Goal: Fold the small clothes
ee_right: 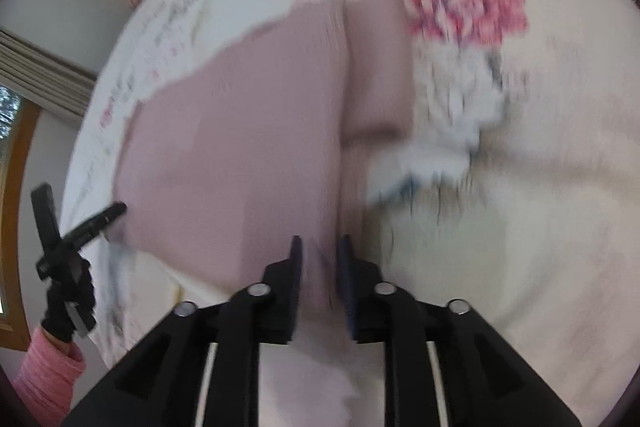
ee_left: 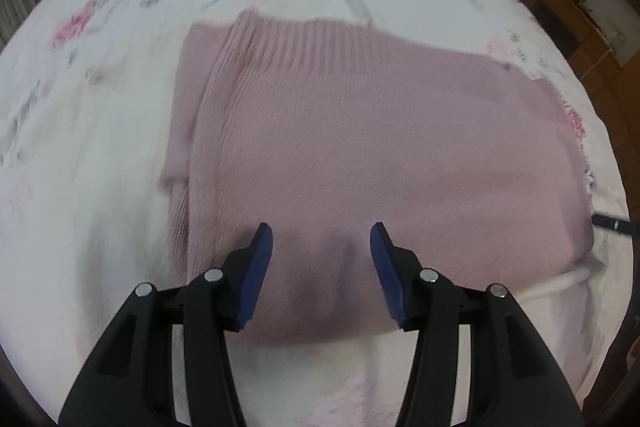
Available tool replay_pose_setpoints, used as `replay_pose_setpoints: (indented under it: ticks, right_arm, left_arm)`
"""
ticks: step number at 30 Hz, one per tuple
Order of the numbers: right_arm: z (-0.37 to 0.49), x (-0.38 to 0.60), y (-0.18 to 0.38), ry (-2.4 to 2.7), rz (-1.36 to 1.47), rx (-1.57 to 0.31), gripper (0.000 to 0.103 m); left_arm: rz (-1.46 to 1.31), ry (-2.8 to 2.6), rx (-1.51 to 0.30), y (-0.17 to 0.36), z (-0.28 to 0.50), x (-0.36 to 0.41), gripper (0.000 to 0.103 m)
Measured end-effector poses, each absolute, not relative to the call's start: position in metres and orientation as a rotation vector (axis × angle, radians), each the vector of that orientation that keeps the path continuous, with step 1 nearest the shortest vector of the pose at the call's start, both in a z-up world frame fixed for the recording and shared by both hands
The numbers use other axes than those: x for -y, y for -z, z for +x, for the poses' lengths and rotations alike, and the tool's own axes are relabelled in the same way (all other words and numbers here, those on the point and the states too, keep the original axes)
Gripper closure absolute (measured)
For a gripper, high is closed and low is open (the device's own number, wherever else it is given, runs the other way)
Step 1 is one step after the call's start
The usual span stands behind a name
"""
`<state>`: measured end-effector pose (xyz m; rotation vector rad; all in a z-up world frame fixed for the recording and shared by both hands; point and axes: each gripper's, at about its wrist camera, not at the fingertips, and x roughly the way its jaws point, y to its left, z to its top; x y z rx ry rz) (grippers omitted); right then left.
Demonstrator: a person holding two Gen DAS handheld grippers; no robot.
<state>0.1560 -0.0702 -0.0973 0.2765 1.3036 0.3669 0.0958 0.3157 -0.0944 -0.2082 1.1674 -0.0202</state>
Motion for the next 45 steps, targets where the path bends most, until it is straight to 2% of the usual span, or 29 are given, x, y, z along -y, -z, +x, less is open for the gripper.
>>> replay_pose_setpoints:
  ticks: [6, 8, 9, 20, 22, 23, 24, 25, 27, 33, 42, 45]
  right_arm:
    - [0.201, 0.06, 0.107, -0.355, 0.313, -1.36, 0.077]
    - [0.208, 0.058, 0.114, -0.329, 0.311, -1.376, 0.086]
    - [0.21, 0.056, 0.115, -0.331, 0.318, -1.371, 0.095]
    - [0.207, 0.062, 0.131, -0.293, 0.323, -1.382, 0.096]
    - [0.206, 0.06, 0.127, -0.304, 0.326, -1.374, 0.094]
    - [0.206, 0.06, 0.123, -0.309, 0.333, -1.367, 0.089]
    - [0.205, 0.061, 0.119, -0.311, 0.341, -1.354, 0.08]
    - [0.202, 0.065, 0.112, -0.312, 0.353, -1.331, 0.062]
    - [0.196, 0.075, 0.104, -0.318, 0.383, -1.293, 0.049]
    - [0.191, 0.103, 0.12, -0.364, 0.556, -1.32, 0.049]
    - [0.197, 0.103, 0.157, -0.443, 0.726, -1.322, 0.052]
    - [0.207, 0.101, 0.165, -0.474, 0.781, -1.31, 0.058]
  left_arm:
    - [-0.228, 0.037, -1.165, 0.098, 0.129, -0.295, 0.048]
    - [-0.241, 0.043, -1.176, 0.103, 0.136, -0.292, 0.048]
    - [-0.243, 0.041, -1.184, 0.106, 0.138, -0.292, 0.048]
    - [-0.261, 0.053, -1.211, 0.124, 0.138, -0.296, 0.046]
    - [-0.262, 0.053, -1.216, 0.122, 0.139, -0.295, 0.047]
    - [-0.264, 0.051, -1.22, 0.12, 0.139, -0.295, 0.047]
    - [-0.268, 0.052, -1.22, 0.118, 0.139, -0.296, 0.047]
    - [-0.273, 0.054, -1.217, 0.115, 0.138, -0.296, 0.046]
    - [-0.281, 0.065, -1.205, 0.109, 0.136, -0.295, 0.046]
    - [-0.268, 0.105, -1.174, 0.098, 0.14, -0.282, 0.044]
    - [-0.281, 0.099, -1.202, 0.117, 0.148, -0.28, 0.041]
    - [-0.284, 0.1, -1.202, 0.119, 0.149, -0.28, 0.04]
